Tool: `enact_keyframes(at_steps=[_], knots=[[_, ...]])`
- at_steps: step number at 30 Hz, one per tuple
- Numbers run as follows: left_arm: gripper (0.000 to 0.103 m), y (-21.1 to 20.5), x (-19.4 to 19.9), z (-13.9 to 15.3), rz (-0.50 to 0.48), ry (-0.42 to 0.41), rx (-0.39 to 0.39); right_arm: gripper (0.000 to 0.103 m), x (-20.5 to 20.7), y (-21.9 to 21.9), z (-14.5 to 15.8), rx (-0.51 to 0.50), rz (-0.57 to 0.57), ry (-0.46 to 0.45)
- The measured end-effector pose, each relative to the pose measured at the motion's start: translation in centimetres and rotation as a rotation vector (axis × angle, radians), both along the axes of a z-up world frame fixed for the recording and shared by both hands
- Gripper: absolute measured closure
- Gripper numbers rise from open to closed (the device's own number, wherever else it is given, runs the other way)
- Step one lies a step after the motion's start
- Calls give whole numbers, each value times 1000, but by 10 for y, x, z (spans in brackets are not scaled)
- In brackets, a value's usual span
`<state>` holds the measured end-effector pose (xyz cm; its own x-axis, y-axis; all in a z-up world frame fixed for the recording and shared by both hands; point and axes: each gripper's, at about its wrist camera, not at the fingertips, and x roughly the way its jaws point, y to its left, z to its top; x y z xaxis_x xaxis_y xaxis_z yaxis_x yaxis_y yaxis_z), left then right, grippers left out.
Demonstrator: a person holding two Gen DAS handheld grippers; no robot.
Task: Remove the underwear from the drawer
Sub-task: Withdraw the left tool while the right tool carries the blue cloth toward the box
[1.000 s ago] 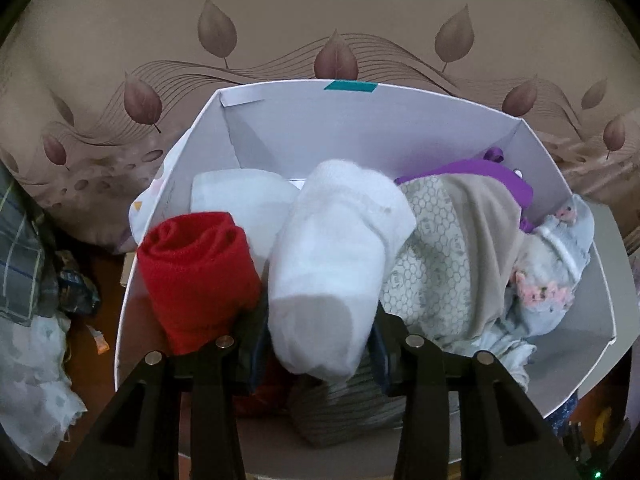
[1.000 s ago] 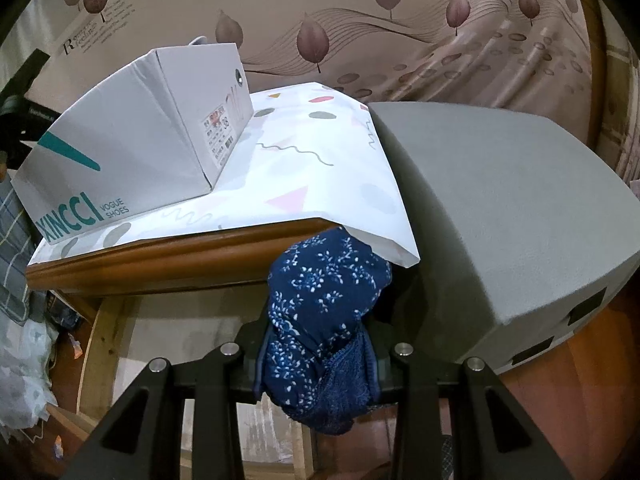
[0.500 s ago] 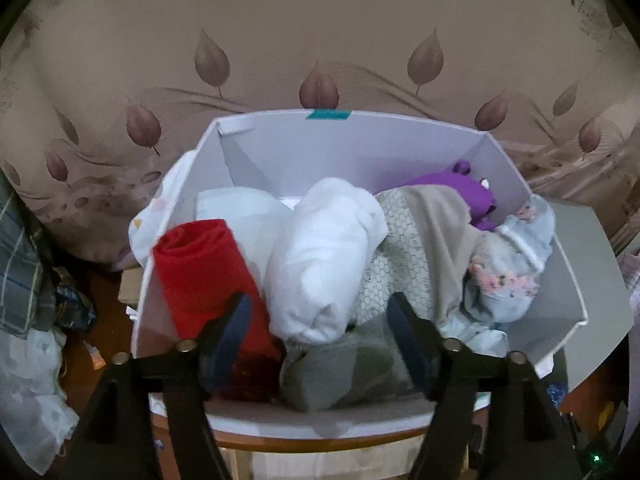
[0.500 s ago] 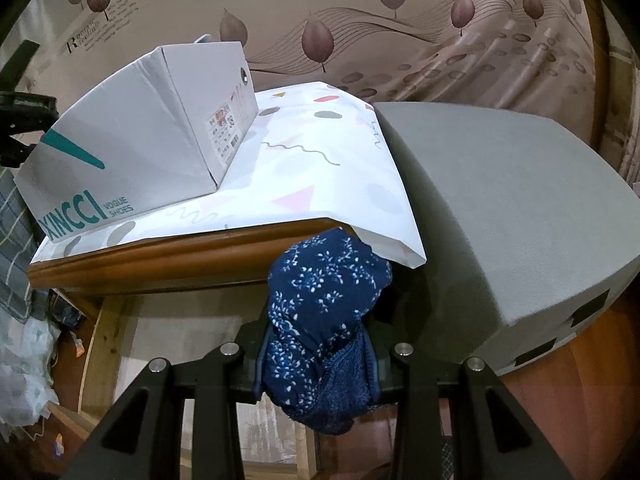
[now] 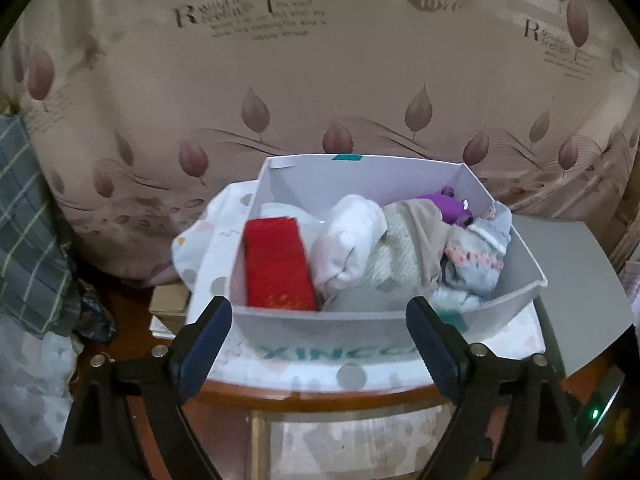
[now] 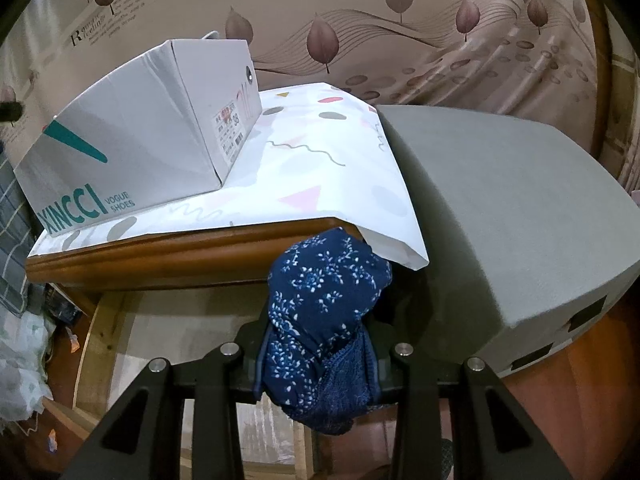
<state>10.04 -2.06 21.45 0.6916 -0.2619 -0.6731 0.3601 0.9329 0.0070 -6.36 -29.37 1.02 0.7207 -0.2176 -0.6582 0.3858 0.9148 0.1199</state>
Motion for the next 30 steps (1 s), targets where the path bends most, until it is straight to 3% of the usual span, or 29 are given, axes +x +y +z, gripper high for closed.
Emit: enact_keyframes(at_steps=[5, 11, 16, 25, 30], knots=[[11, 29, -32, -21, 50, -54, 9, 67, 0, 2, 0, -17, 1, 6], [10, 49, -58, -70, 100, -78, 96, 67, 3, 6, -4, -38, 9, 24], [10, 51, -65, -115, 138, -45, 156, 67, 5, 10, -7, -56, 23, 32], [10, 43, -59, -146, 176, -40, 79, 67, 9, 18, -11, -46, 54, 21], [10, 50, -62, -169, 198, -33, 102, 67, 13, 24, -14, -62, 62, 38]])
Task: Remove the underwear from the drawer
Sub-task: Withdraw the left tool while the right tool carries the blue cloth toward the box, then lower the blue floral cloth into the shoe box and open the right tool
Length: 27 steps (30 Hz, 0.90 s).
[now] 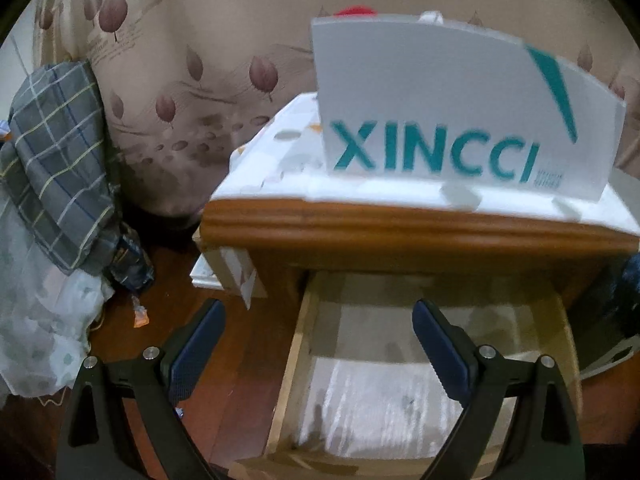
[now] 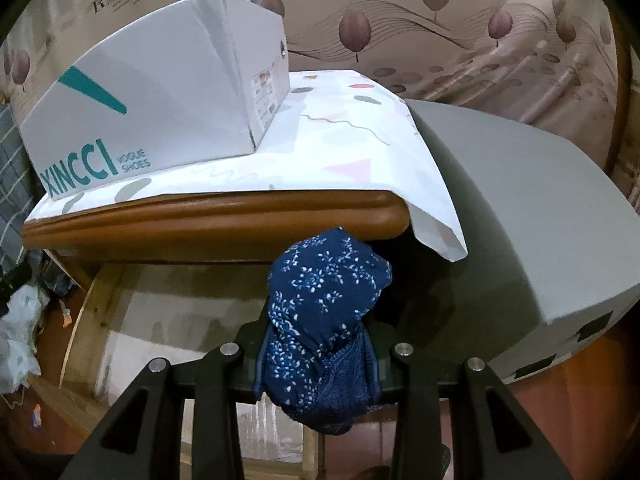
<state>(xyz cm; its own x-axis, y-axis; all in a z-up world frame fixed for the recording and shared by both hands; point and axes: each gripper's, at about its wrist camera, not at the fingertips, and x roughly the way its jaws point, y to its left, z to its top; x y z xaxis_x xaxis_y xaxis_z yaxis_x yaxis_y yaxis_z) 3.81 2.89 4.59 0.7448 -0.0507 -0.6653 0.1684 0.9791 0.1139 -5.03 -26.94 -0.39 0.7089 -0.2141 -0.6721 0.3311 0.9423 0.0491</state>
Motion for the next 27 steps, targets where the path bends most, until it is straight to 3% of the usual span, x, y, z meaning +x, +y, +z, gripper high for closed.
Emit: enact_keyframes(at_steps=[4, 7, 12, 16, 21, 27], knots=[[10, 0, 3, -6, -15, 72, 35, 67, 0, 7, 1, -11, 29, -12], [9, -3, -3, 2, -34, 42, 50, 67, -2, 9, 3, 22, 56, -31], [7, -2, -11, 17, -51, 1, 51, 67, -7, 13, 18, -36, 52, -43], [6, 6, -8, 23, -21, -8, 40, 67, -10, 10, 39, -25, 45, -54], [6, 24, 1, 27, 30, 29, -32, 67, -9, 11, 76, -45, 62, -67], [6, 28, 2, 29, 65, 16, -13, 67, -5, 18, 121, -124, 91, -82]])
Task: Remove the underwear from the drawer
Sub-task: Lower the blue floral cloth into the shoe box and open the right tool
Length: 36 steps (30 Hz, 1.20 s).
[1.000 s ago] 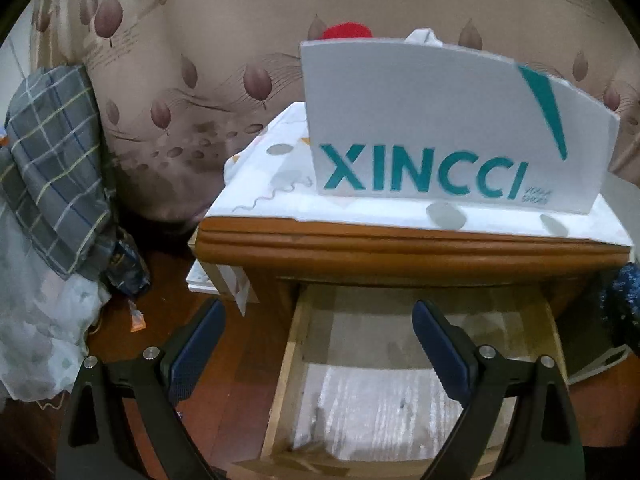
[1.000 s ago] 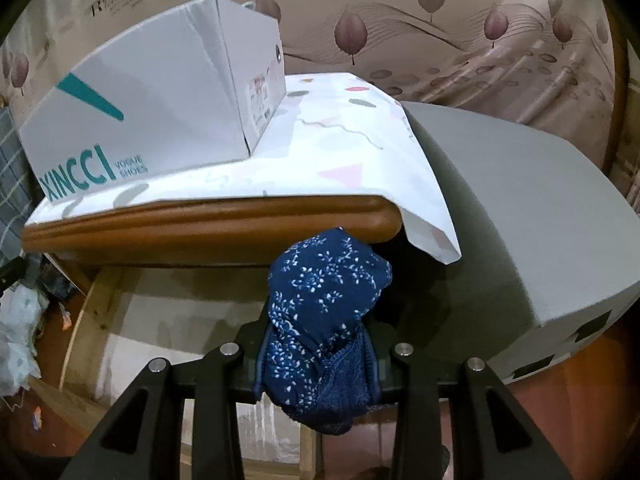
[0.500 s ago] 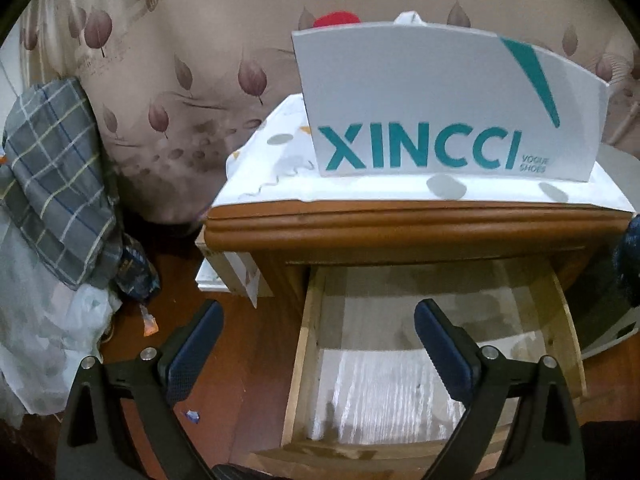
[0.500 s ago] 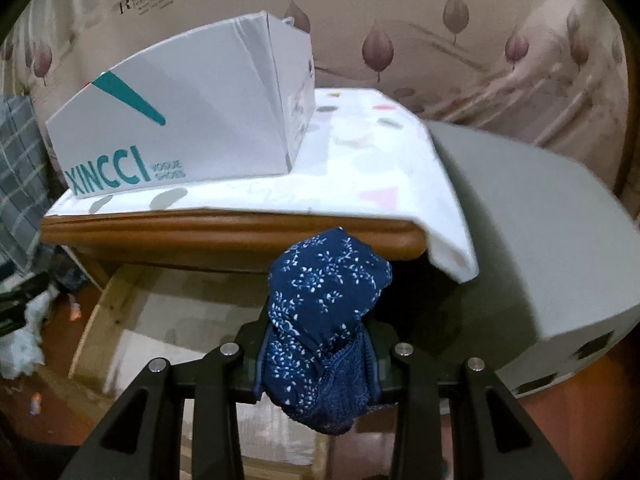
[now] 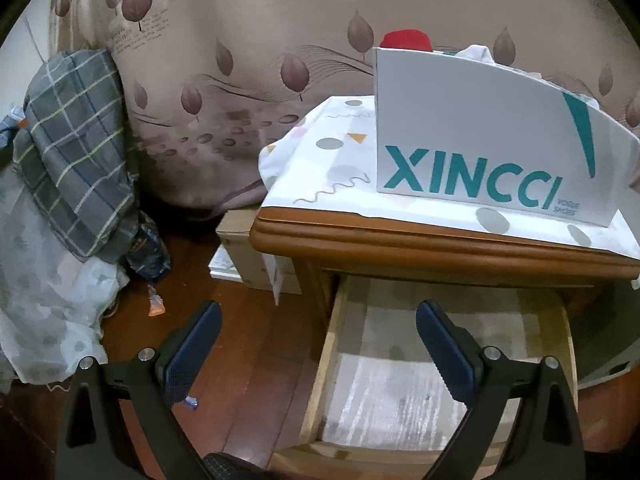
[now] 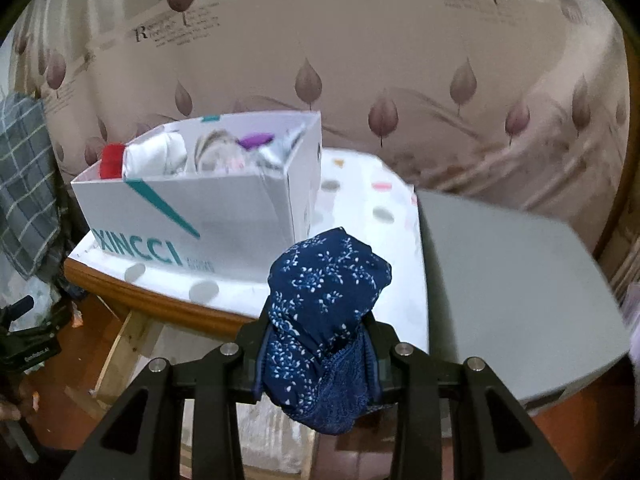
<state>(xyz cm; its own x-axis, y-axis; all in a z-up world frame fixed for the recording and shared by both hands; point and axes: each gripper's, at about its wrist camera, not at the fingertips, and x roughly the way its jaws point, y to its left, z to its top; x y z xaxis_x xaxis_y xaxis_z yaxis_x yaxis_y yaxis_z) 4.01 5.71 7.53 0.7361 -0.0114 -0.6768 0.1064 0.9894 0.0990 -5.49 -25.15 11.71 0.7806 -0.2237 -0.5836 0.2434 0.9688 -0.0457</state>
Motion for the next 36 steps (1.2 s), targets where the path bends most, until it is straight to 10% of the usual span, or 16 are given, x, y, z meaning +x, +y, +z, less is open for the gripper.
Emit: enact_keyframes(at_steps=[20, 36], knots=[[6, 19, 9, 3, 52, 33, -58, 67, 80, 47, 98, -69, 121, -36], [6, 43, 19, 2, 103, 71, -124, 66, 198, 81, 50, -60, 141, 143]])
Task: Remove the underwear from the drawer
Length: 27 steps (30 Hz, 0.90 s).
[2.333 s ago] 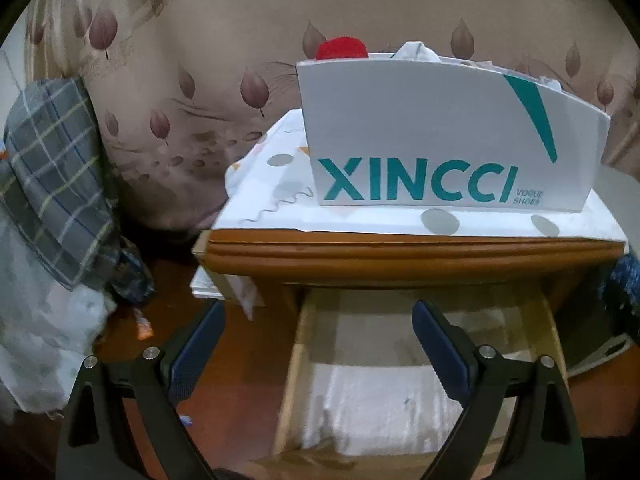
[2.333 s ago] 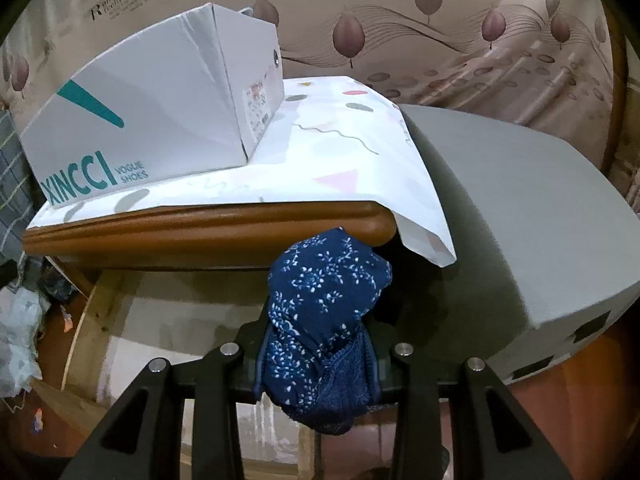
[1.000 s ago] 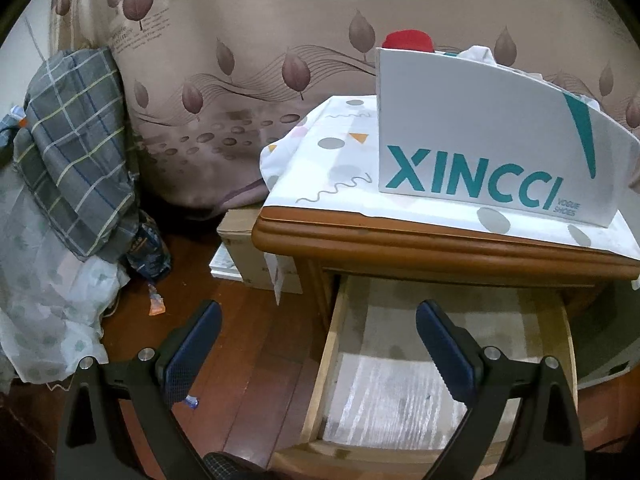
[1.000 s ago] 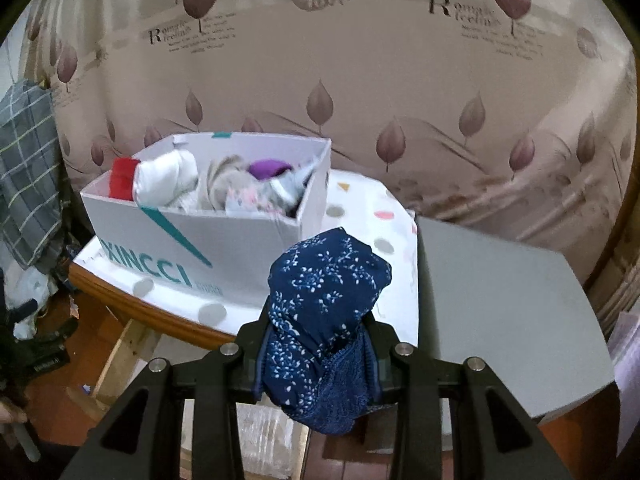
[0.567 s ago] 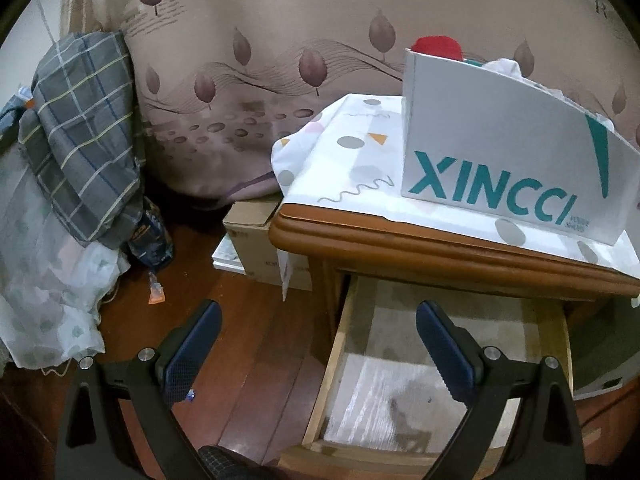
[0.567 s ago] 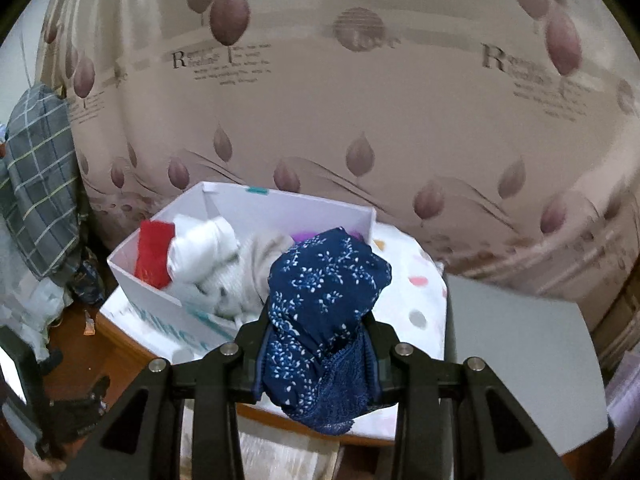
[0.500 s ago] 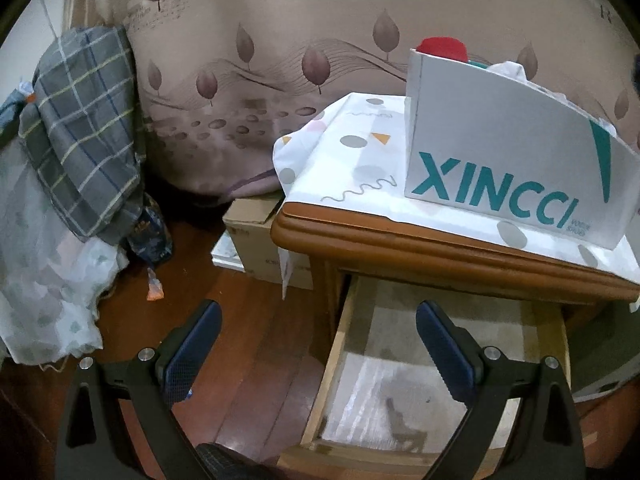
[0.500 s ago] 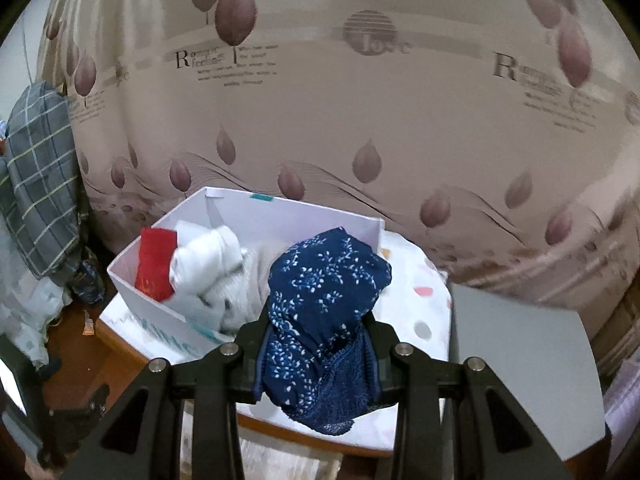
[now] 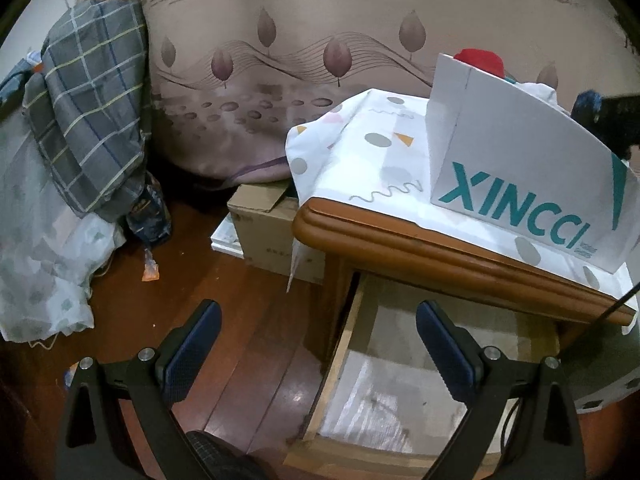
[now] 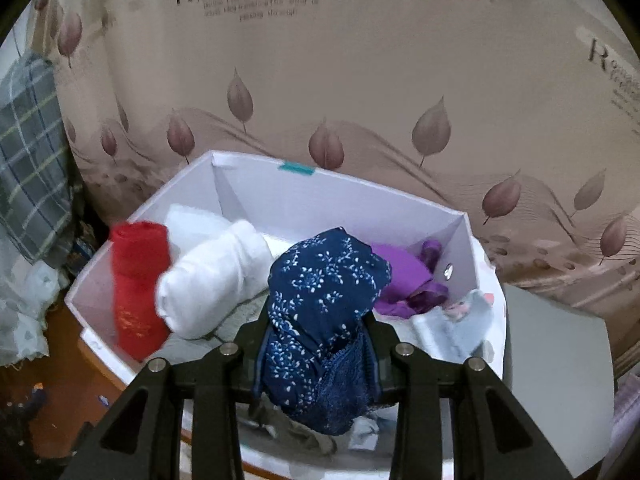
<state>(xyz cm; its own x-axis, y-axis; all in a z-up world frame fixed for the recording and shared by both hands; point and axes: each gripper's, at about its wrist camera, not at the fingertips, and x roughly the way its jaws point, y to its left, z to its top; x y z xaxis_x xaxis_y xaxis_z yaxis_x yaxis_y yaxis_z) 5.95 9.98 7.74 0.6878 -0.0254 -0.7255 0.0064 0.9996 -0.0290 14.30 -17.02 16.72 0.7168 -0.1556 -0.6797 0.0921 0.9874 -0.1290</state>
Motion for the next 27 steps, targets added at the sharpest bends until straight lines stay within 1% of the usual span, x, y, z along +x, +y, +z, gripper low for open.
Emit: enact_keyframes(at_steps=[1, 2, 4, 6, 7, 10, 12, 14, 16, 17, 19, 22, 27], knots=[[6, 1, 1, 0, 3, 0, 3, 65, 3, 0, -4, -6, -4, 9], [6, 1, 2, -1, 11, 6, 8, 62, 7, -1, -12, -6, -9, 21], [6, 3, 3, -3, 15, 14, -3, 61, 11, -3, -22, 0, -27, 33], [6, 5, 4, -4, 16, 26, -15, 54, 13, -5, -29, 7, -41, 43], [6, 5, 4, -5, 14, 30, -19, 48, 14, -5, -31, 10, -43, 49], [6, 4, 4, -5, 15, 29, -5, 41, 12, -9, -33, 37, -61, 45], [6, 4, 4, -5, 14, 30, -13, 36, 10, -11, -32, 57, -68, 49], [6, 5, 3, -3, 9, 31, -34, 29, 5, -13, -29, 80, -78, 48], [6, 4, 3, -2, 9, 26, -33, 28, -2, -11, -24, 67, -72, 33], [6, 3, 3, -2, 7, 22, -28, 25, -6, -10, -20, 52, -74, 25], [6, 2, 2, -3, 9, 21, -15, 24, -11, -8, -14, 42, -63, 26], [6, 0, 2, -3, 4, 25, -25, 24, -21, -1, -8, -2, -46, 38], [6, -5, 2, -5, -13, 31, -16, 24, -36, 0, 2, 7, -48, 34]])
